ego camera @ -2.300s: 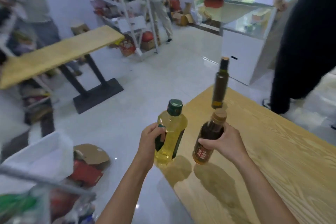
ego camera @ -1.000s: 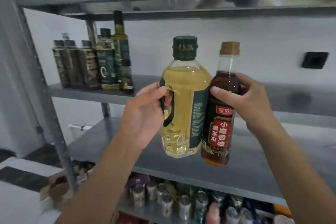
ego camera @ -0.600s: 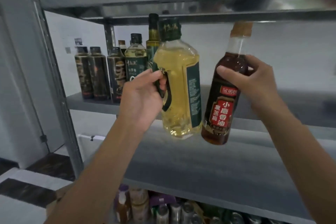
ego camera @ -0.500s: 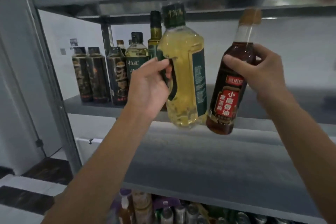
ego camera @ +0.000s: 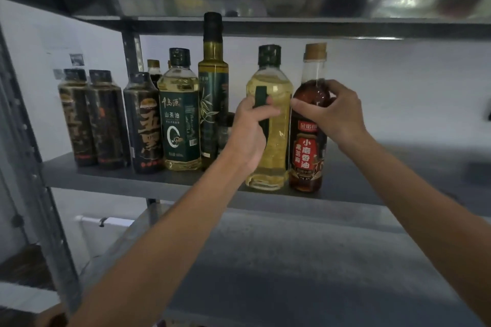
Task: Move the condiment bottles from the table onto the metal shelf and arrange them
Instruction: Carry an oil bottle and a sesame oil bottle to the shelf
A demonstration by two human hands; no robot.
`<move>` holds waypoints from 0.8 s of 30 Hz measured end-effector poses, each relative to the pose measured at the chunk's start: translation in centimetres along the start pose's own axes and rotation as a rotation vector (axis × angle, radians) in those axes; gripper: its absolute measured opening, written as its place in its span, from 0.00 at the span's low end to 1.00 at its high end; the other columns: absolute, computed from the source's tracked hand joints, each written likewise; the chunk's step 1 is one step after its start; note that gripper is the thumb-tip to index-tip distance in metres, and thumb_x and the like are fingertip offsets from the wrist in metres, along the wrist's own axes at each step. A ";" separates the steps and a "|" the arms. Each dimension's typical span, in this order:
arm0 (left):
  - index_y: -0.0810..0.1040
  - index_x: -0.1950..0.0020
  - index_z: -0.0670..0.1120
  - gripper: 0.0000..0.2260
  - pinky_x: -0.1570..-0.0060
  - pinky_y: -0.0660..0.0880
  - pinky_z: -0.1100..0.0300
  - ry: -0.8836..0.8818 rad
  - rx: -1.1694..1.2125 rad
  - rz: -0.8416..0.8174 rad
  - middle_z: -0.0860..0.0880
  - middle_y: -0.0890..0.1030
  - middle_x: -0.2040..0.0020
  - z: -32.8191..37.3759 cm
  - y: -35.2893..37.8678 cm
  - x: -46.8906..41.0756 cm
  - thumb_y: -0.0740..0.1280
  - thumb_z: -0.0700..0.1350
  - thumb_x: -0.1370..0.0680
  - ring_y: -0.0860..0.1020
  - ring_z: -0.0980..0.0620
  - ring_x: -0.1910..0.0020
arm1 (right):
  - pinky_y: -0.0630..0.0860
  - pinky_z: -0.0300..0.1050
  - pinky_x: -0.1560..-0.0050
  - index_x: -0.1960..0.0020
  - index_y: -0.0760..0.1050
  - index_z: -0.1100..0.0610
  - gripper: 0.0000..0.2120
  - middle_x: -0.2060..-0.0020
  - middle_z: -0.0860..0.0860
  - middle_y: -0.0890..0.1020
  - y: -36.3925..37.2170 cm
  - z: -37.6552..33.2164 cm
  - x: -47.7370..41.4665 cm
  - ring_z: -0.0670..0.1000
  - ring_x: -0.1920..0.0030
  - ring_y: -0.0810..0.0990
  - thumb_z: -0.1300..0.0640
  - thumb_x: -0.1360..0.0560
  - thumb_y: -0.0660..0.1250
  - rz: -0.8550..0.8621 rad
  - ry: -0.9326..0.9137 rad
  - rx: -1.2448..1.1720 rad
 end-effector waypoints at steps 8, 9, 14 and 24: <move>0.66 0.34 0.40 0.23 0.62 0.74 0.66 0.034 -0.173 0.162 0.53 0.76 0.56 -4.4 0.0 -3.5 0.63 0.29 0.28 0.77 0.59 0.57 | 0.76 0.40 0.51 0.41 0.75 0.56 0.26 0.54 0.47 0.79 1.9 4.1 -3.2 0.47 0.54 0.79 0.43 0.33 0.74 -0.011 -0.004 -0.027; 0.66 0.33 0.39 0.24 0.63 0.75 0.66 0.038 -0.185 0.164 0.52 0.76 0.55 -4.6 -0.1 -3.8 0.63 0.28 0.28 0.77 0.58 0.57 | 0.77 0.42 0.49 0.41 0.75 0.56 0.26 0.54 0.46 0.79 2.1 4.4 -3.4 0.47 0.53 0.79 0.43 0.33 0.73 -0.017 -0.010 -0.029; 0.66 0.33 0.37 0.23 0.66 0.74 0.69 0.049 -0.201 0.152 0.53 0.76 0.56 -5.3 -0.3 -4.5 0.61 0.27 0.28 0.79 0.65 0.63 | 0.76 0.36 0.52 0.39 0.73 0.55 0.25 0.54 0.45 0.78 2.6 5.3 -3.8 0.44 0.53 0.78 0.45 0.31 0.73 -0.059 -0.016 -0.088; 0.67 0.37 0.52 0.17 0.36 0.67 0.57 0.022 -0.911 0.193 0.49 0.70 0.38 -5.5 -2.1 -1.1 0.66 0.40 0.24 0.69 0.52 0.37 | 0.76 0.43 0.46 0.29 0.61 0.53 0.32 0.43 0.49 0.77 2.6 6.9 -0.8 0.48 0.45 0.77 0.44 0.28 0.69 -0.240 0.063 -0.001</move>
Point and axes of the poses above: each hand's wrist, its own x-axis away from the middle knuckle, its own y-axis out of the palm, z = x × y, the point moved 6 cm from there along -x, towards the middle knuckle
